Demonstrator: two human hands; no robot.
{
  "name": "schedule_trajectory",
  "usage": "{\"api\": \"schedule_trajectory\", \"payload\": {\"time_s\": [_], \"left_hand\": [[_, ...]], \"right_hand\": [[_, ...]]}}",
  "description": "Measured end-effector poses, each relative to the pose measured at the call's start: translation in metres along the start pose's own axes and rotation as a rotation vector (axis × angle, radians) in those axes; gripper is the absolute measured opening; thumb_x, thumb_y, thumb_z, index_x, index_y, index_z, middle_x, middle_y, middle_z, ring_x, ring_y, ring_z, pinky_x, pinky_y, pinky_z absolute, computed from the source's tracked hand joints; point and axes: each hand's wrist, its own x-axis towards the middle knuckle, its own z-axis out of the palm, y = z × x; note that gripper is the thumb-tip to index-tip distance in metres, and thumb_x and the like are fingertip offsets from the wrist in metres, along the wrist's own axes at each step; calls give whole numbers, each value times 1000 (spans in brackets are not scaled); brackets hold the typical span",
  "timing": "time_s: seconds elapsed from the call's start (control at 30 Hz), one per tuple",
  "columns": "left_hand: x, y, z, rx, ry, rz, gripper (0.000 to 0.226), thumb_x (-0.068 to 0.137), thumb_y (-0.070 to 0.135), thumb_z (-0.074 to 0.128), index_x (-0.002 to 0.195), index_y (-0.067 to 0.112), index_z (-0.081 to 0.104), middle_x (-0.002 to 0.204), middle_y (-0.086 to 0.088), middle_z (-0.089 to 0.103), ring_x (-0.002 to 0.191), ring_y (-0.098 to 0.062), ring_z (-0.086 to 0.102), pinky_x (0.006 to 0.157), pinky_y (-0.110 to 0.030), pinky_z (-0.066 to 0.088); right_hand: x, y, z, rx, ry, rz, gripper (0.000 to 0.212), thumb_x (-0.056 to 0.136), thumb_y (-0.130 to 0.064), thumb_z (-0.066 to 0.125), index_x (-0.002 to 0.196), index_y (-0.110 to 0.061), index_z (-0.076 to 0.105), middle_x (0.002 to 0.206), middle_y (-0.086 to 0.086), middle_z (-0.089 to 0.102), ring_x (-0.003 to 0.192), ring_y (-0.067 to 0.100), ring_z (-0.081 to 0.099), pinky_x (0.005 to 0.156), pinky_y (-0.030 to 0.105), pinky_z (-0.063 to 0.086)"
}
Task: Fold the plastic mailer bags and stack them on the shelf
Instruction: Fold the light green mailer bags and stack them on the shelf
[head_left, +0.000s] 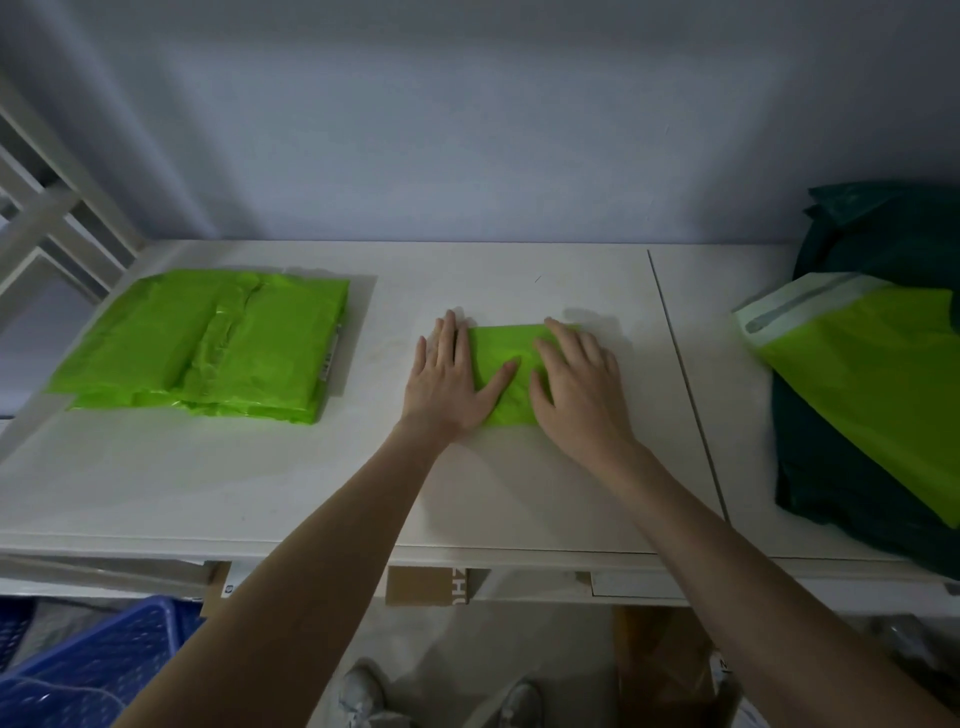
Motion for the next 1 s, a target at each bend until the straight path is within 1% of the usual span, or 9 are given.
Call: {"api": "schedule_trajectory", "payload": {"time_s": [0.1, 0.27, 0.33, 0.43, 0.57, 0.7, 0.77, 0.87, 1.0], "left_hand": [[5, 1, -2, -80, 8, 18, 67, 100, 46, 20, 149, 5, 0, 158, -10, -7, 146, -21, -8, 117, -37, -6], [-3, -9, -10, -255, 235, 81, 47, 103, 21, 23, 147, 5, 23, 158, -8, 13, 146, -23, 5, 117, -40, 2], [-9, -14, -12, -236, 287, 127, 49, 100, 26, 22, 143, 7, 33, 155, -7, 24, 143, -24, 20, 115, -39, 14], [-20, -21, -19, -156, 286, 149, 69, 82, 37, 11, 139, 12, 41, 143, -2, 42, 127, -24, 40, 99, -36, 32], [-34, -30, -21, 41, 180, 221, 64, 82, 25, 19, 142, 18, 36, 140, 1, 44, 124, -23, 40, 90, -34, 32], [-39, -33, -16, 134, 100, 211, 60, 88, 34, 21, 146, 23, 29, 147, 8, 38, 130, -19, 35, 94, -34, 30], [-38, -31, -14, 158, 99, 198, 61, 89, 38, 16, 147, 24, 28, 145, 9, 39, 130, -19, 35, 95, -34, 30], [-35, -24, -15, 178, 107, 187, 74, 80, 45, 1, 147, 25, 27, 138, 7, 45, 126, -20, 39, 94, -35, 32], [-35, -17, -15, 177, 121, 175, 77, 76, 46, 3, 142, 24, 36, 133, 5, 50, 121, -21, 44, 92, -37, 33]], "right_hand": [[-10, -11, 6, 47, 13, -111, 36, 80, -24, 40, 96, -7, 67, 103, 11, 65, 90, 31, 60, 73, 36, 53], [-14, -11, 21, -7, -44, -106, 42, 86, -27, 40, 106, -2, 67, 109, 16, 66, 93, 31, 62, 87, 35, 44], [-10, -8, 21, -6, -56, -81, 44, 87, -28, 38, 109, -1, 65, 113, 18, 64, 99, 33, 61, 92, 35, 40], [0, -2, 18, 5, -103, -38, 48, 89, -30, 33, 112, 1, 62, 118, 22, 61, 105, 36, 59, 92, 39, 47], [12, -4, 16, 17, -150, 19, 53, 87, -30, 29, 112, 5, 61, 120, 26, 59, 108, 40, 58, 90, 47, 49], [12, -11, 19, 17, -76, 7, 39, 85, -17, 40, 113, 2, 60, 126, 26, 54, 116, 42, 54, 93, 54, 46], [9, -17, 20, -8, -14, -24, 36, 83, -16, 43, 111, -3, 62, 123, 24, 56, 111, 39, 56, 88, 49, 49], [3, -30, 18, -47, 47, -90, 39, 84, -27, 36, 106, -12, 65, 109, 13, 61, 94, 32, 58, 73, 36, 48], [-3, -34, 23, -109, 41, -137, 38, 85, -34, 38, 103, -16, 66, 97, 3, 62, 86, 26, 58, 67, 33, 45]]}}
